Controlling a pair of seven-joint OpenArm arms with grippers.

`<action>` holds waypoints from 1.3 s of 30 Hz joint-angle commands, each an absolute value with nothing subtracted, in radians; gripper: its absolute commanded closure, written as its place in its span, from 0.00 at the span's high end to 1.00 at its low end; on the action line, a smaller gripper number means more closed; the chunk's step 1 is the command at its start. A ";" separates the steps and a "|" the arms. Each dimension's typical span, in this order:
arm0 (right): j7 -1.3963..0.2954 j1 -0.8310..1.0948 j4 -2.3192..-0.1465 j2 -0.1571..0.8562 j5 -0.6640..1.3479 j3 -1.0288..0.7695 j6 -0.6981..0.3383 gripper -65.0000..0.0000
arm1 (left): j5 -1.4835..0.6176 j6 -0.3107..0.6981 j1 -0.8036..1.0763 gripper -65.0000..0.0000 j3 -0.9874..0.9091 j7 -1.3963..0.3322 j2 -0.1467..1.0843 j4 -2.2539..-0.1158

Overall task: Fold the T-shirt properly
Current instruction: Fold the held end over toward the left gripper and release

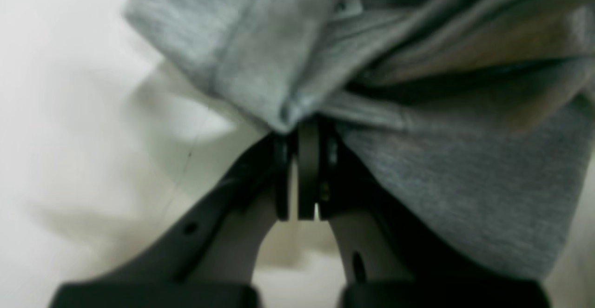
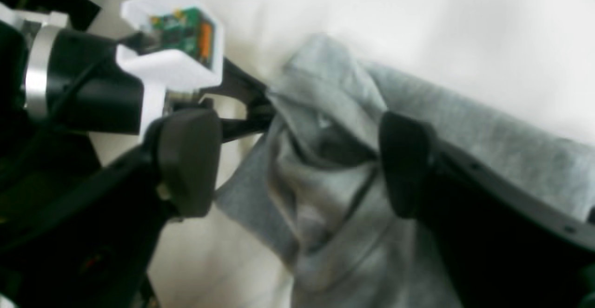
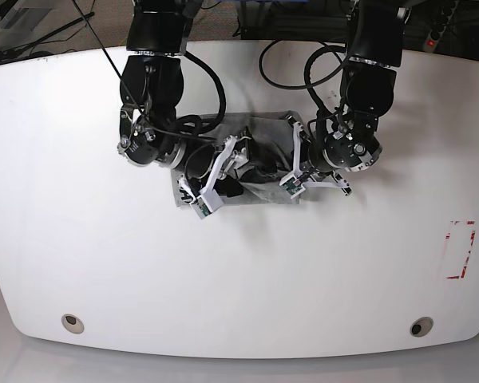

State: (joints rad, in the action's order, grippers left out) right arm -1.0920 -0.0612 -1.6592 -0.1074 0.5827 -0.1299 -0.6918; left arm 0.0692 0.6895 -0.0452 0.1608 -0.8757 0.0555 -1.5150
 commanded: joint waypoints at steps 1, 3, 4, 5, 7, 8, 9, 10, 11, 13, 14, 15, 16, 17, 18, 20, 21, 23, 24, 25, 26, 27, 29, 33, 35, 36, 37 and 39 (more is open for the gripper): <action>-1.067 -0.081 -1.733 -0.065 0.616 -0.124 -0.698 0.79 | 0.079 0.698 -0.044 0.01 0.134 -0.912 0.041 -1.560; -1.072 -0.071 -1.782 -0.050 0.616 -0.124 -0.698 0.79 | 0.079 0.698 -0.044 0.01 0.096 -0.912 0.018 -1.586; -1.082 -0.058 -1.813 -0.047 0.616 -0.128 -0.698 0.79 | 0.079 0.698 -0.044 0.01 0.067 -0.912 0.008 -1.606; -1.084 -0.051 -1.830 -0.041 0.615 -0.130 -0.698 0.79 | 0.079 0.698 -0.044 0.01 0.051 -0.912 0.005 -1.620; -1.090 -0.050 -1.859 -0.013 0.616 -0.128 -0.698 0.79 | 0.079 0.698 -0.044 0.01 0.022 -0.912 0.002 -1.650; -1.090 -0.047 -1.865 -0.004 0.616 -0.125 -0.698 0.79 | 0.079 0.698 -0.044 0.01 0.015 -0.912 0.002 -1.667; -1.092 -0.044 -1.868 0.002 0.616 -0.124 -0.698 0.79 | 0.081 0.698 -0.042 0.01 0.008 -0.912 0.005 -1.687; -1.093 -0.039 -1.868 0.005 0.616 -0.124 -0.698 0.79 | 0.081 0.698 -0.041 0.01 0.007 -0.912 0.007 -1.707; -1.102 -0.028 -1.867 0.010 0.616 -0.124 -0.698 0.79 | 0.081 0.698 -0.039 0.01 0.007 -0.912 0.008 -1.728; -1.116 -0.016 -1.862 0.010 0.616 -0.124 -0.698 0.79 | 0.081 0.698 -0.033 0.01 0.004 -0.912 0.010 -1.761; -1.121 -0.007 -1.863 0.012 0.616 -0.120 -0.698 0.79 | 0.081 0.698 -0.016 0.01 -0.005 -0.912 0.010 -1.784; -1.125 0.004 -1.865 0.012 0.616 -0.111 -0.698 0.80 | 0.081 0.698 -0.001 0.01 -0.024 -0.912 0.010 -1.811; -1.125 0.013 -1.863 0.012 0.613 -0.091 -0.698 0.80 | 0.082 0.698 0.012 0.01 -0.051 -0.912 0.012 -1.840; -1.125 0.016 -1.863 0.013 0.610 -0.074 -0.698 0.80 | 0.082 0.698 0.019 0.01 -0.070 -0.912 0.012 -1.854; -1.125 0.018 -1.863 0.019 0.608 -0.053 -0.698 0.80 | 0.082 0.698 0.030 0.01 -0.097 -0.914 0.012 -1.873; -1.121 0.019 -1.862 0.048 0.608 -0.010 -0.698 0.80 | 0.084 0.698 0.045 0.01 -0.156 -0.915 0.022 -1.899; -1.119 0.019 -1.862 0.056 0.608 0.008 -0.698 0.80 | 0.084 0.698 0.050 0.01 -0.179 -0.915 0.038 -1.906; -1.119 0.021 -1.868 0.065 0.607 0.048 -0.698 0.80 | 0.084 0.698 0.079 0.01 -0.223 -0.917 0.079 -1.917; -1.118 0.021 -1.868 0.076 0.607 0.053 -0.698 0.80 | 0.084 0.698 0.091 0.01 -0.243 -0.917 0.096 -1.916; -1.115 0.019 -1.863 0.082 0.607 0.056 -0.698 0.80 | 0.084 0.698 0.102 0.01 -0.265 -0.917 0.120 -1.914; -1.107 0.018 -1.863 0.088 0.607 0.056 -0.698 0.80 | 0.084 0.698 0.110 0.01 -0.280 -0.917 0.140 -1.914; -1.093 0.018 -1.865 0.091 0.605 0.058 -0.698 0.80 | 0.084 0.698 0.120 0.01 -0.297 -0.917 0.163 -1.913; -1.076 0.018 -1.860 0.108 0.601 0.058 -0.698 0.80 | 0.084 0.698 0.139 0.01 -0.311 -0.917 0.191 -1.910; -1.059 0.016 -1.860 0.120 0.507 0.059 -0.698 0.79 | 0.082 0.698 0.171 0.01 -0.328 -0.917 0.234 -1.908; -1.047 0.015 -1.859 0.110 0.447 0.059 -0.698 0.76 | 0.082 0.698 0.183 0.01 -0.328 -0.915 0.245 -1.908; -1.040 0.015 -1.859 0.097 0.424 0.059 -0.698 0.72 | 0.082 0.698 0.183 0.01 -0.328 -0.915 0.246 -1.908; -1.035 0.015 -1.857 0.087 0.398 0.059 -0.698 0.67 | 0.082 0.698 0.185 0.01 -0.328 -0.915 0.246 -1.908; -1.035 0.015 -1.857 0.070 0.363 0.059 -0.698 0.59 | 0.082 0.698 0.188 0.01 -0.328 -0.915 0.246 -1.908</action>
State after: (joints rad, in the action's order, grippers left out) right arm -1.0607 0.0319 -1.8427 0.0830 0.3626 0.0589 -0.6964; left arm 0.0883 0.7002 0.1974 -0.3241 -0.9329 0.2356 -1.8935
